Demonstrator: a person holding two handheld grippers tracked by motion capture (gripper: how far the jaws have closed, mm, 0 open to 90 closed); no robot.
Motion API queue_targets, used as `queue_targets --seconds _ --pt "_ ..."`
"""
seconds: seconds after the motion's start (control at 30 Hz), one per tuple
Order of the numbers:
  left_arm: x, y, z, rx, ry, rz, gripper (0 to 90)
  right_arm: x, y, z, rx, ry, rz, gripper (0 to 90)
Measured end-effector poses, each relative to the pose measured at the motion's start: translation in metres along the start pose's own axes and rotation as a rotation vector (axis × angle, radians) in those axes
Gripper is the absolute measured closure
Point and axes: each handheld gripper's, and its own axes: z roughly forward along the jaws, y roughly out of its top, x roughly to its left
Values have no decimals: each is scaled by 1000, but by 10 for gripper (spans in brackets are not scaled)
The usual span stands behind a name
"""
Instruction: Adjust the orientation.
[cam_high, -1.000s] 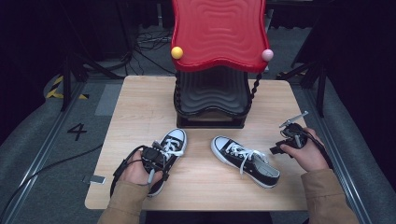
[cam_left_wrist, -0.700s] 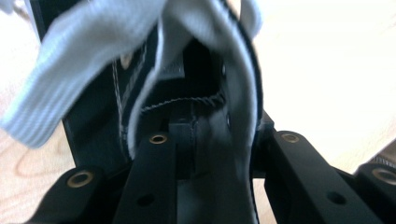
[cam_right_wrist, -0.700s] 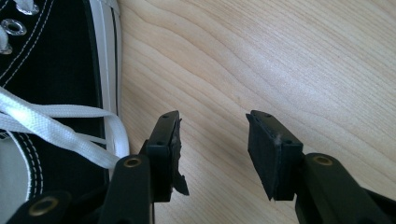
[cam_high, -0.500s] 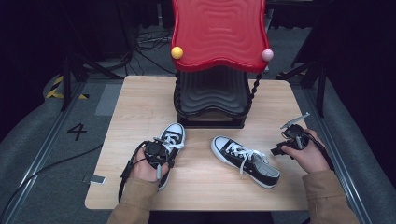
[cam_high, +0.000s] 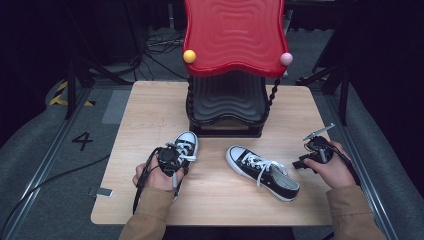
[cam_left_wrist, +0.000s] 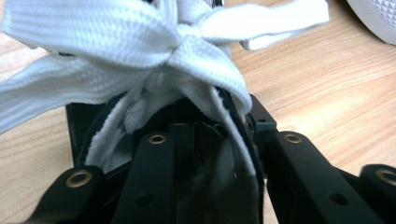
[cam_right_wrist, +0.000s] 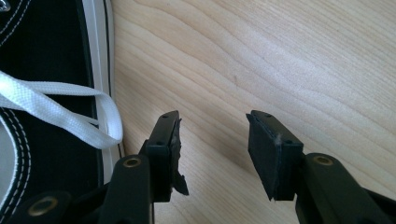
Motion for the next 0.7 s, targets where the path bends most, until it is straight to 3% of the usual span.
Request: queue_targets --seconds 0.07,0.13,0.37,0.53,0.7 --pt "0 0 0 -20 2 8 715 0 0 1 5 0 -6 546" --pt "-1 -1 -2 -70 -1 14 721 1 0 1 6 0 -12 546" --pt "2 2 0 -123 -27 59 774 2 0 3 15 -2 -9 546" --pt "3 0 -1 -132 -44 85 852 3 1 4 14 -1 -18 546" --pt "0 -3 -8 -137 -68 114 864 0 -1 2 12 1 -10 546"
